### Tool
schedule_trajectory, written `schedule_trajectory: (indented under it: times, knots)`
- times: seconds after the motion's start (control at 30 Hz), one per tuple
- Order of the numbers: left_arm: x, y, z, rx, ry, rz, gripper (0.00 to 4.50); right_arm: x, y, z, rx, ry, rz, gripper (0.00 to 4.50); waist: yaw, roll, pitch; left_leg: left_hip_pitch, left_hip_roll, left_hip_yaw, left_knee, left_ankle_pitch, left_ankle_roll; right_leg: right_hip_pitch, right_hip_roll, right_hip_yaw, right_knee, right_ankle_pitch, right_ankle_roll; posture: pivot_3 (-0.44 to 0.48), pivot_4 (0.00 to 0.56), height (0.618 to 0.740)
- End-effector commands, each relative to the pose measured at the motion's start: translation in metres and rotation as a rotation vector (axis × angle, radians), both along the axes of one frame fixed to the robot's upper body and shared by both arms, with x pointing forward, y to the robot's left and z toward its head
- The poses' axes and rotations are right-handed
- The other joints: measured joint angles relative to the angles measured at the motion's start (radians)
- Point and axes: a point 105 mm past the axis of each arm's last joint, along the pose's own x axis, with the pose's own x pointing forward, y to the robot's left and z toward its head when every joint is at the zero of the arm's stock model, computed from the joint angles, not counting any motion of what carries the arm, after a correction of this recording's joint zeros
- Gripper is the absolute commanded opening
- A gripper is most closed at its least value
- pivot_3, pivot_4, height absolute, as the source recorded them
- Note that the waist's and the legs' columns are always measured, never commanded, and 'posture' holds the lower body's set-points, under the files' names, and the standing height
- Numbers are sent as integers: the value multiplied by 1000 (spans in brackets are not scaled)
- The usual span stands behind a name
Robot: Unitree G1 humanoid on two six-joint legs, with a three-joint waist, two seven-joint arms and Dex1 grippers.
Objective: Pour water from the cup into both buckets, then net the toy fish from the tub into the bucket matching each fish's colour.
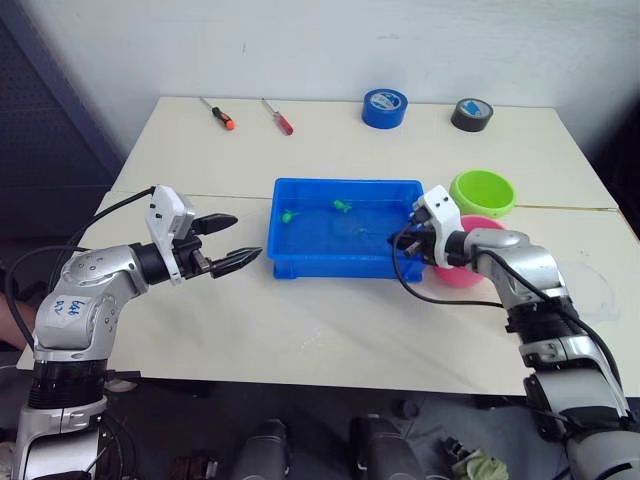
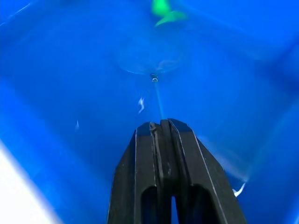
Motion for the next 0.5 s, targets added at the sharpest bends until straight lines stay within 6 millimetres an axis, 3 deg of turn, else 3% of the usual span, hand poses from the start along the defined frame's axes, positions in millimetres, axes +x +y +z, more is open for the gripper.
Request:
schedule_trajectory:
  times: [0.03, 0.23, 0.4, 0.5]
  knots:
    - [-3, 2, 15, -4, -53, 5, 4451, 12, 5, 24, 36, -94, -2, 0, -4, 0, 0, 0, 0, 0, 0, 0, 0, 0, 0, 0, 0, 0, 0, 0, 150, 740]
    - [0, -2, 14, -15, -47, -11, 4451, -2, 18, 45, 74, -196, 103, 0, -11, 0, 0, 0, 0, 0, -1, 0, 0, 0, 0, 0, 2, 0, 0, 0, 150, 740]
    - [6, -7, 15, -27, -50, -31, 4451, -19, 14, 40, 30, -209, 148, 0, -10, 0, 0, 0, 1, 0, -1, 0, -1, 0, 0, 0, 1, 0, 0, 0, 150, 740]
    - [15, -19, 21, -68, -41, -84, 4451, -38, 4, 42, -2, -257, 160, 0, -1, 0, 0, 0, 0, -1, -1, 0, 0, 0, 0, 0, 1, 0, 0, 0, 150, 740]
